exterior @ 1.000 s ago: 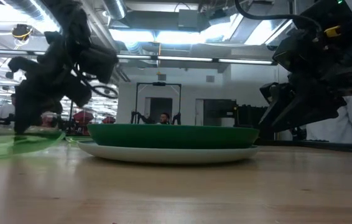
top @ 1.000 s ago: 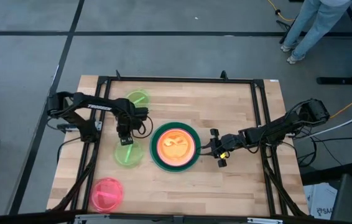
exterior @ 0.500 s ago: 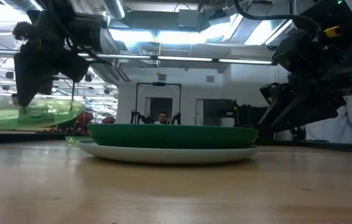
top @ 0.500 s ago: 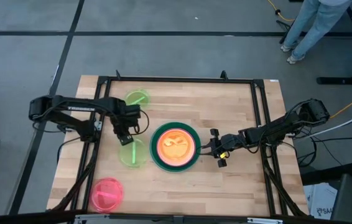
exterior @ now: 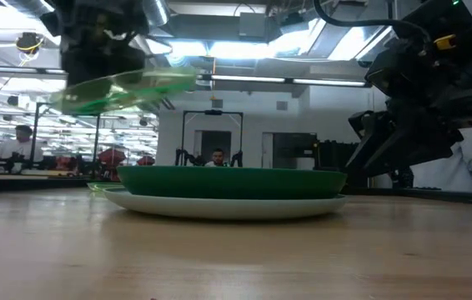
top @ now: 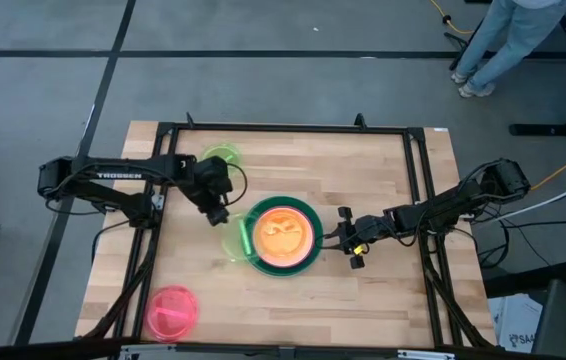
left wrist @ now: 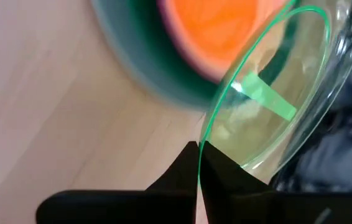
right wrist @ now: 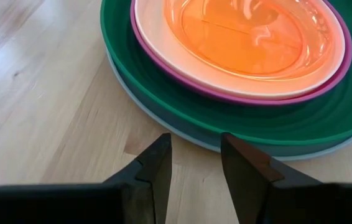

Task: Stack plastic plates
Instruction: Stack the bottom light green plate on top of the orange plate

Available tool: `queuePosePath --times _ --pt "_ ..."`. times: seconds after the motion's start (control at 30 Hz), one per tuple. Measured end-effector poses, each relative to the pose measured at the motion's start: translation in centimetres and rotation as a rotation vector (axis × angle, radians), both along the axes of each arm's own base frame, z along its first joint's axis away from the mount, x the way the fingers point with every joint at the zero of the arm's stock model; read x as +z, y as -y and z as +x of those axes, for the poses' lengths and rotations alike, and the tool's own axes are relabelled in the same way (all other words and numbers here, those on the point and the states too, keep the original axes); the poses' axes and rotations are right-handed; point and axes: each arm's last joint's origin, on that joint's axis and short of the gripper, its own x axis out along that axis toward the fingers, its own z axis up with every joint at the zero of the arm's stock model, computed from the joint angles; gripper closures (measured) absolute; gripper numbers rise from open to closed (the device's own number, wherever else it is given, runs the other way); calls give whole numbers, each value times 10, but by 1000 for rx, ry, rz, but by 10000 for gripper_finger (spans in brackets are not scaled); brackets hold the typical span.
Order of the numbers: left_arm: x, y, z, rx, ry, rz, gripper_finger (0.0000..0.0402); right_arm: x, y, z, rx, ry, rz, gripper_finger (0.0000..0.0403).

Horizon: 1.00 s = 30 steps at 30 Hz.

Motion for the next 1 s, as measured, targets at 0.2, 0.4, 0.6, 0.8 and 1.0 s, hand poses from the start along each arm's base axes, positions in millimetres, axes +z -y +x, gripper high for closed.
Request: queuePosePath --times 0.2,0.4,0.6,0.8,1.0 --pt "7 -6 14 132 119 53 401 0 0 0 -2 0 2 272" --pt "5 -6 29 150 189 95 401 0 0 0 0 -2 4 272" --pt "-6 -1 49 121 226 113 401 0 0 0 3 -3 7 272" --pt "-23 3 65 122 212 151 401 0 0 0 2 -4 9 272" --pt "-32 2 76 101 246 177 386 0 0 0 2 -4 9 272"
